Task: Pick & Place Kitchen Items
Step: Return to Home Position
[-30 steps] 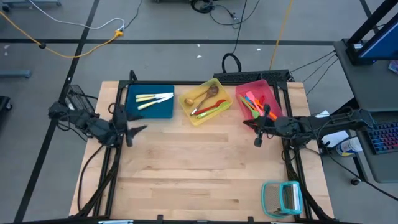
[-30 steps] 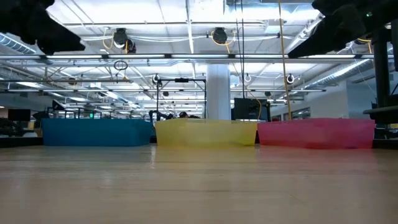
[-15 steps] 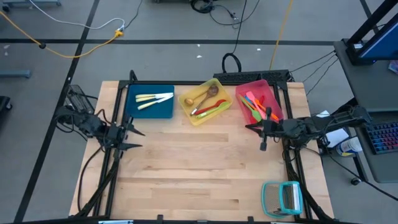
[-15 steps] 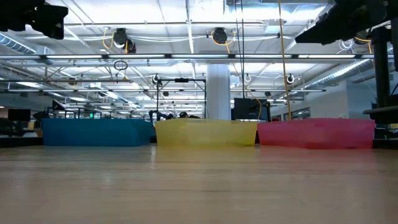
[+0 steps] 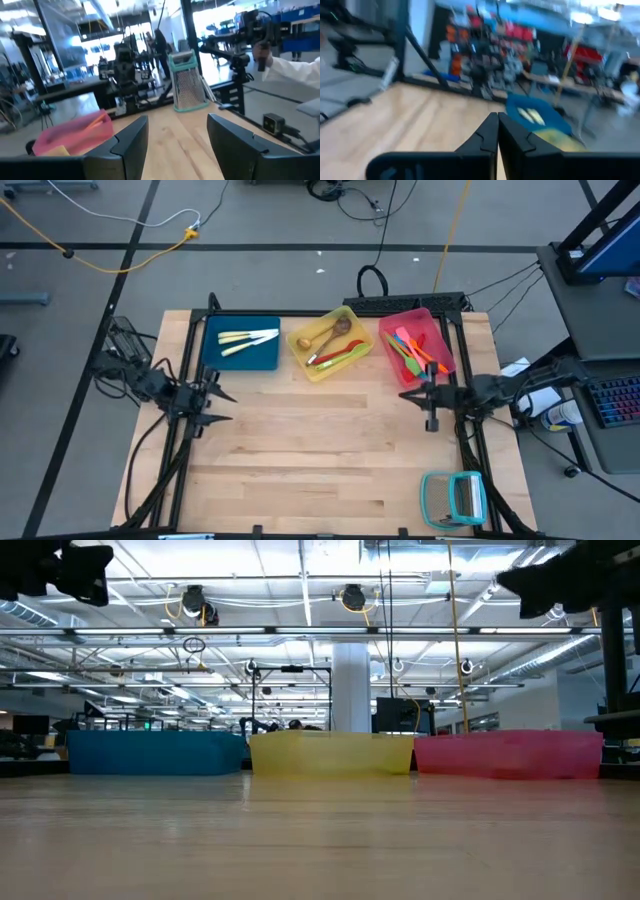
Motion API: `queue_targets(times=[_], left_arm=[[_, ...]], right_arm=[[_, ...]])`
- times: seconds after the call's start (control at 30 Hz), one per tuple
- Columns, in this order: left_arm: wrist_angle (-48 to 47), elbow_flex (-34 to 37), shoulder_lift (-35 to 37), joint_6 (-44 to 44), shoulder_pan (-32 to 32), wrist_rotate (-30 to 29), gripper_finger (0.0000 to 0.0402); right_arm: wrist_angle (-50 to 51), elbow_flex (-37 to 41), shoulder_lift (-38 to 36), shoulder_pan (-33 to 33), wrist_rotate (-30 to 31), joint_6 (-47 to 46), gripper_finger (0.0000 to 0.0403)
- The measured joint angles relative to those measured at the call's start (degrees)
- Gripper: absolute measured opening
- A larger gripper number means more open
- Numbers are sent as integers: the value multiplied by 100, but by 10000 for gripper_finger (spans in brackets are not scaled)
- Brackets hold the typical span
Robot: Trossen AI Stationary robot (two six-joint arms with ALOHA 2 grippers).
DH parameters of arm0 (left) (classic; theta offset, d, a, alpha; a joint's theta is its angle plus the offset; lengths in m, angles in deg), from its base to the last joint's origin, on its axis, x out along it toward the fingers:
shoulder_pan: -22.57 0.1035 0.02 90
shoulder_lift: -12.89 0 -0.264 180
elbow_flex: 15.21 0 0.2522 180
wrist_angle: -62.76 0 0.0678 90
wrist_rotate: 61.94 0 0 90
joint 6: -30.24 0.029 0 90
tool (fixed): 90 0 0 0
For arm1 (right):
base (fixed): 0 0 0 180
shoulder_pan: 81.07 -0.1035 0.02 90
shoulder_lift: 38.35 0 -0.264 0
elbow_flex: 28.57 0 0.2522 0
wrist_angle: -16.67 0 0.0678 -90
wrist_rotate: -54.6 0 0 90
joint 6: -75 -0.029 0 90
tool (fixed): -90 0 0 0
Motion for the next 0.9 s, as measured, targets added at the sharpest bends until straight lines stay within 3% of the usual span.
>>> queue_targets(times=[0.17,0.47,0.63,0.9], left_arm=[[712,434,0,461,39,-176,207],[952,852,-3,373,155,-92,207],[1262,958,-17,174,157,-645,207],[1370,958,-17,630,436,-662,207]], right_arm=[[-395,289,-548,-2,-251,245,1],[655,318,-1503,0,-260,-33,1],[1048,318,-1739,0,-244,-92,1],[1402,320,-1770,0,-242,-85,1]])
